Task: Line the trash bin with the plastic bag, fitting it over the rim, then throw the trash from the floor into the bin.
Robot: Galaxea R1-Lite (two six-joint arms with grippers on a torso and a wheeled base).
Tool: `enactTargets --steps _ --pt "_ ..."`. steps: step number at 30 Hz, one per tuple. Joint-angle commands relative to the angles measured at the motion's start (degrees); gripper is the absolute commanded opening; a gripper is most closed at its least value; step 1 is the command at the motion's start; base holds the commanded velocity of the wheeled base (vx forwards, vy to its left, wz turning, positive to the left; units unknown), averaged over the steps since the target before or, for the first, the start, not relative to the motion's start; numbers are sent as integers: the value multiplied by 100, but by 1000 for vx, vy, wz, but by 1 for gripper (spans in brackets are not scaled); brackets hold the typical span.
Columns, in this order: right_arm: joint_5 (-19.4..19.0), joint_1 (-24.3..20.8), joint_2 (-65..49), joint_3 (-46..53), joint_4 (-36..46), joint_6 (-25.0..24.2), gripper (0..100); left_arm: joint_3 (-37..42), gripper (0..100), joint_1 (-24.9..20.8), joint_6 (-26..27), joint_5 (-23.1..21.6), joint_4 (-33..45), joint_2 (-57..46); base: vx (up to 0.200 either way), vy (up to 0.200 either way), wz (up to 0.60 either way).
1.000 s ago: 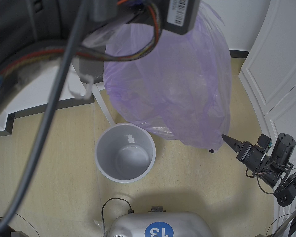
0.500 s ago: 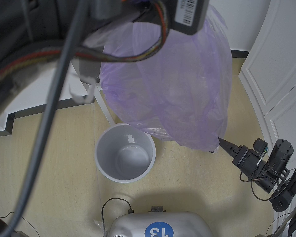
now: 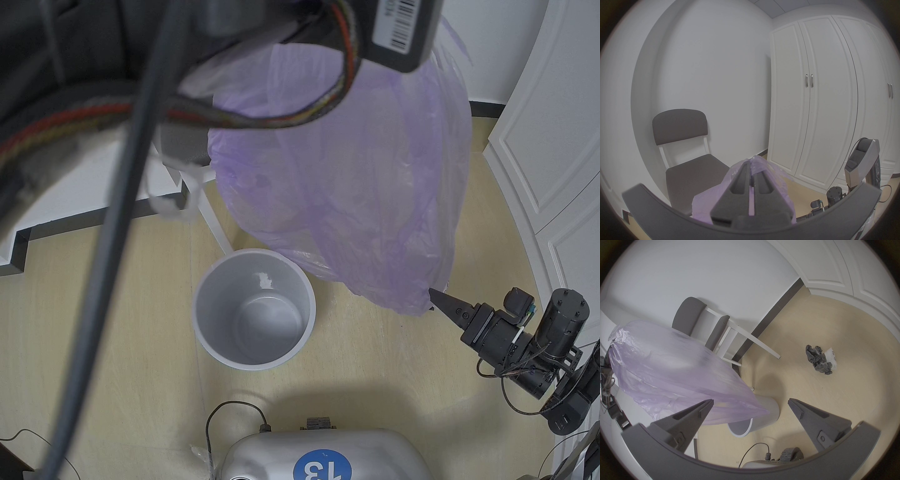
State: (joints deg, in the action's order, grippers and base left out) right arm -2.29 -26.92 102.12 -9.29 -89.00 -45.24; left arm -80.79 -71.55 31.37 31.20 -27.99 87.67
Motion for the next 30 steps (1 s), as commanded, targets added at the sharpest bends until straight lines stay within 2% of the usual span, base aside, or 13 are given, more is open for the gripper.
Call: enactTargets --steps 1,7,18,30 --pt "97 -59 -34 -55 -91 -11 100 -7 0 -8 1 -35 -14 30 0 0 0" --pt "440 -174 -43 -222 -91 -187 100 10 0 -79 1 -35 -40 39 0 0 0" --pt "458 -156 194 -240 -91 -292 100 10 0 -96 1 -43 -75 39 0 0 0" --pt "449 99 669 -310 -100 -292 100 28 0 -96 1 -43 -84 30 0 0 0"
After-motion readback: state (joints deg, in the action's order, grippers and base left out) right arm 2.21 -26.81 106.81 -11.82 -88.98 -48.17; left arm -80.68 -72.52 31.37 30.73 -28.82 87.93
